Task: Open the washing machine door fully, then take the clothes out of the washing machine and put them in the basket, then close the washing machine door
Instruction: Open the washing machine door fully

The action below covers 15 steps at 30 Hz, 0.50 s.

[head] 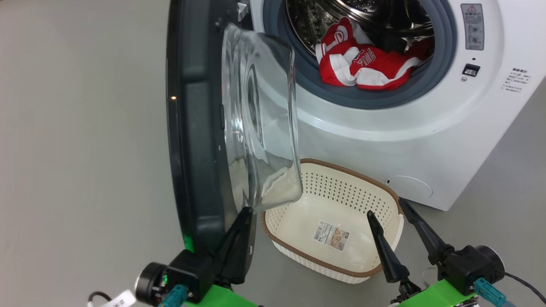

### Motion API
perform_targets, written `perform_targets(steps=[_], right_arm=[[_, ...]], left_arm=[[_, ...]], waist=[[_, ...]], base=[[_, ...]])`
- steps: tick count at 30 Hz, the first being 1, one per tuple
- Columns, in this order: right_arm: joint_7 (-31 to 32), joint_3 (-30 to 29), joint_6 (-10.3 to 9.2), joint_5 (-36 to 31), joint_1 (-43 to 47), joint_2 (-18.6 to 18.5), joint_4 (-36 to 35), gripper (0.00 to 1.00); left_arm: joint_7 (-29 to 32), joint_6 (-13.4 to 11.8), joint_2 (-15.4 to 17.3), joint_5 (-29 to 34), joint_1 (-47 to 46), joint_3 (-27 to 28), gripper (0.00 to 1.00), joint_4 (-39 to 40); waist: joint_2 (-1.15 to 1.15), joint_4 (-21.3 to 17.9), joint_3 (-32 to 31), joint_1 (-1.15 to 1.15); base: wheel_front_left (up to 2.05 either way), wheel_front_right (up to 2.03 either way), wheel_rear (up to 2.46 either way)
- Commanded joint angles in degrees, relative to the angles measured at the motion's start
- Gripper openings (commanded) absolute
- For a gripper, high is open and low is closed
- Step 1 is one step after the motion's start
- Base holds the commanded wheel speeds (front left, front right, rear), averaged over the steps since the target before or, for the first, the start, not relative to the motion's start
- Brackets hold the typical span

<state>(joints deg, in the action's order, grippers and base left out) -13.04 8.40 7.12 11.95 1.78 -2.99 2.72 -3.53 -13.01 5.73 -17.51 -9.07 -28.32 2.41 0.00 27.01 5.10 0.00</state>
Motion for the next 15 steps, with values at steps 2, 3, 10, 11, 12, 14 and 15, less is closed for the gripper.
perform_targets(steps=[2,3,10,11,12,14,15], right_arm=[[0.1,1.6,0.36,-0.1,-1.5,0.1,-1.4,1.0],[0.2,1.6,0.36,-0.1,-1.4,0.1,-1.4,1.0],[0.7,1.7,0.36,-0.2,-1.0,0.1,-1.6,1.0],[0.7,1.8,0.36,-0.2,-0.9,0.1,-1.7,1.0],[0.8,1.9,0.36,-0.2,-0.9,0.1,-1.7,1.0],[1.0,2.1,0.36,-0.2,-0.7,0.1,-1.8,1.0],[1.0,2.1,0.36,-0.2,-0.7,0.1,-1.8,1.0]], left_arm=[[0.2,-1.6,1.5,0.7,0.1,3.5,0.0,1.5],[0.2,-1.8,1.7,0.7,0.2,3.8,0.0,1.6],[0.1,-3.5,2.9,0.2,1.2,6.1,0.0,1.8],[0.0,-3.6,3.2,0.1,1.4,6.5,0.0,1.8],[-0.1,-3.8,3.4,0.0,1.6,6.9,0.0,1.7],[-0.4,-4.2,3.8,-0.3,1.9,7.7,0.0,1.4],[-0.6,-4.4,4.0,-0.5,2.0,8.2,0.0,1.3]], waist=[[0.0,0.7,-0.1,0.0],[0.0,1.0,-0.2,0.0],[0.0,2.6,-0.5,0.0],[0.0,2.7,-0.6,0.0],[0.0,2.9,-0.7,0.0],[0.0,3.2,-0.7,0.0],[0.0,3.3,-0.7,0.0]], base=[[0.0,0.0,0.0],[0.0,0.0,0.0],[0.0,0.0,0.0],[0.0,0.0,0.0],[0.0,0.0,0.0],[0.0,0.0,0.0],[0.0,0.0,0.0]])
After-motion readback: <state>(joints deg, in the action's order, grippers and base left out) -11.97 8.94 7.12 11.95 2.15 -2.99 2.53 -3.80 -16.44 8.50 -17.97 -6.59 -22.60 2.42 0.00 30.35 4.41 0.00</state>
